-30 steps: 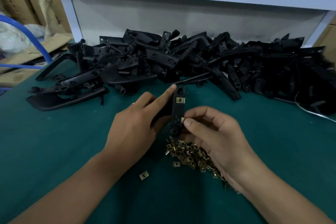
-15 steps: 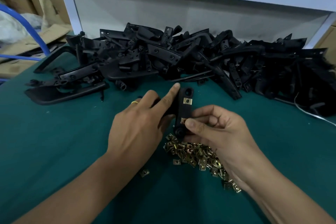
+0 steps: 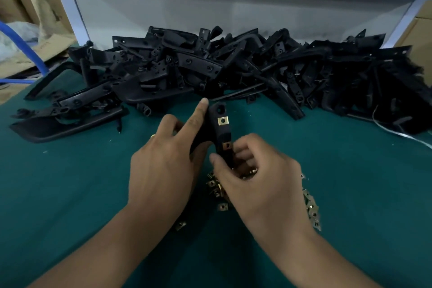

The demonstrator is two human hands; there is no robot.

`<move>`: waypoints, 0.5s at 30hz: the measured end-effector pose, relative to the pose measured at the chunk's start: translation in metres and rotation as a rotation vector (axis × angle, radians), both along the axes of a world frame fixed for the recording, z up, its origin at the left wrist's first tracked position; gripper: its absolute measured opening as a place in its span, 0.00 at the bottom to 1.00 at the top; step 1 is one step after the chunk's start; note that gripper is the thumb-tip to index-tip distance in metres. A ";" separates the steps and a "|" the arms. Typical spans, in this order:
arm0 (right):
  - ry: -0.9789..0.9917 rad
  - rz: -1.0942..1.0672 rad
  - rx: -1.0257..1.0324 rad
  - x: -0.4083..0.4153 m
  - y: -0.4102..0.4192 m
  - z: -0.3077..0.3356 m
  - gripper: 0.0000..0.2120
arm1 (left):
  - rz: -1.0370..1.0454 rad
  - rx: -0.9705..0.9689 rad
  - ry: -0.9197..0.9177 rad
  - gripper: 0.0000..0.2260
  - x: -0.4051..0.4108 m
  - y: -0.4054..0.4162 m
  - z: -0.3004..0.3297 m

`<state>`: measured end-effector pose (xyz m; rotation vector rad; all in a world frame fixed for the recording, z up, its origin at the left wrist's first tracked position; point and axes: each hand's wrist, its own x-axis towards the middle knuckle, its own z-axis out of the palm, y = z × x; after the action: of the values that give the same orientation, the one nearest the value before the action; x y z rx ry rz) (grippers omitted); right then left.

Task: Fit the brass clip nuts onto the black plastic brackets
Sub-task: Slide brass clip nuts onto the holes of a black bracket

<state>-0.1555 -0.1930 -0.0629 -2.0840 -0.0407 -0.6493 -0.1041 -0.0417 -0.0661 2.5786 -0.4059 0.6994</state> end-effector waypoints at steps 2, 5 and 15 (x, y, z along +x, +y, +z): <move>-0.041 -0.008 -0.046 0.001 -0.003 0.001 0.13 | -0.015 -0.004 0.010 0.31 -0.001 -0.001 0.000; -0.088 -0.004 -0.053 0.002 -0.005 0.004 0.14 | -0.037 -0.047 0.005 0.30 -0.003 -0.003 0.001; -0.053 0.056 0.016 0.000 -0.006 0.005 0.11 | -0.082 -0.068 0.000 0.29 -0.004 0.000 0.003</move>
<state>-0.1559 -0.1991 -0.0583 -2.0427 -0.1234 -0.6687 -0.1077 -0.0421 -0.0630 2.4831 -0.4770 0.6729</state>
